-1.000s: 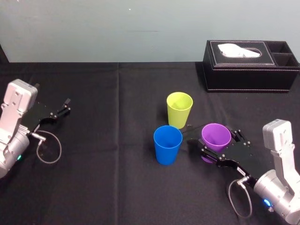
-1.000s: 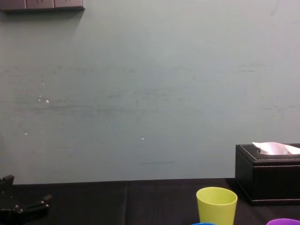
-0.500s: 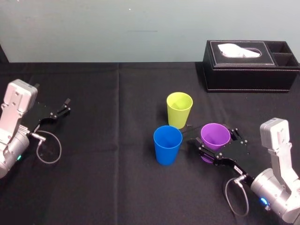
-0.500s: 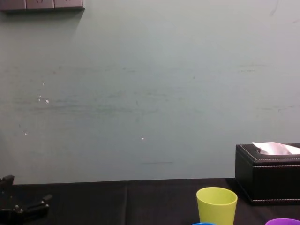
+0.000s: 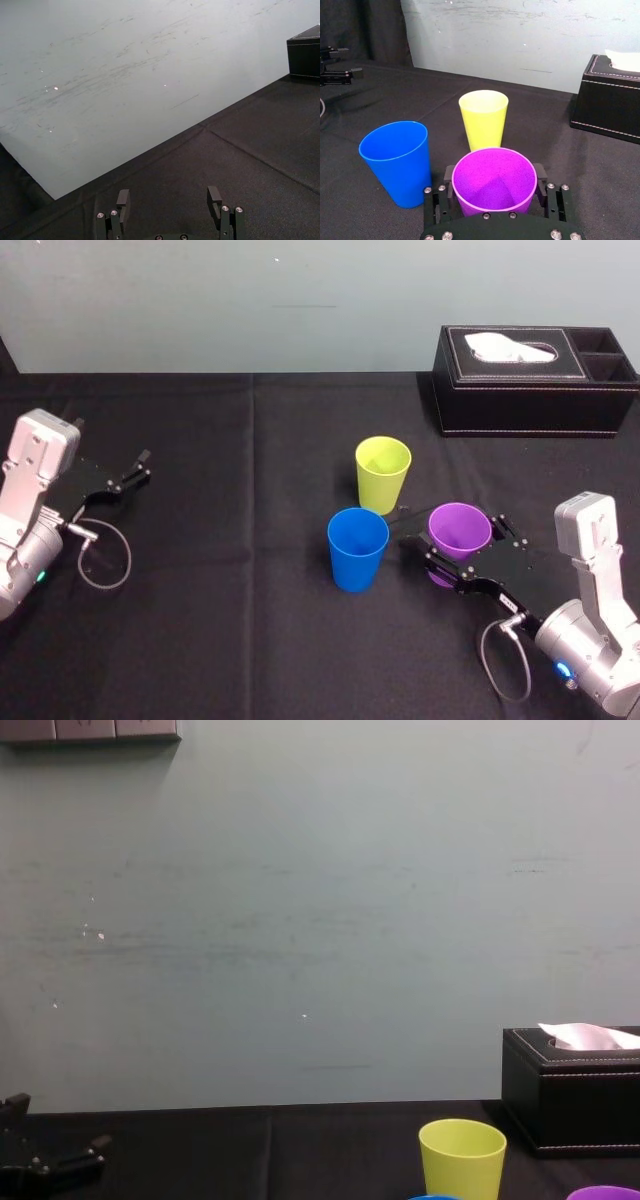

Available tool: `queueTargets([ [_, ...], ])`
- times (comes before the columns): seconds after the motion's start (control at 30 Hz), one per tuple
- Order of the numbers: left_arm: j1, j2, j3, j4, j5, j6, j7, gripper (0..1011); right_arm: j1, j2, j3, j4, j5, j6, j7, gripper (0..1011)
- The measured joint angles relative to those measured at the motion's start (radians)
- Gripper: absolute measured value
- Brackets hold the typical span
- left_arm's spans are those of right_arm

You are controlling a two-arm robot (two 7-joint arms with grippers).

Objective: Stack the three plastic cups sequentially using one hand.

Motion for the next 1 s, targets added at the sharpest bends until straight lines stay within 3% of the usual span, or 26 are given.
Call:
queueTargets([
  [0.23,0.0,0.0,0.0,0.0,0.0,0.0,0.0,1011,0.0,0.001,-0.001,-0.001,0.001,0.0,0.0,792],
  [0.6,0.0,0.0,0.0,0.0,0.0,0.0,0.0,1011,0.002,0.002,0.014,-0.021,-0.004,0.014,0.0,758],
  [1.0,0.0,0.0,0.0,0.0,0.0,0.0,0.0,1011,0.069,0.019,0.042,-0.09,-0.004,0.1,0.053,757],
])
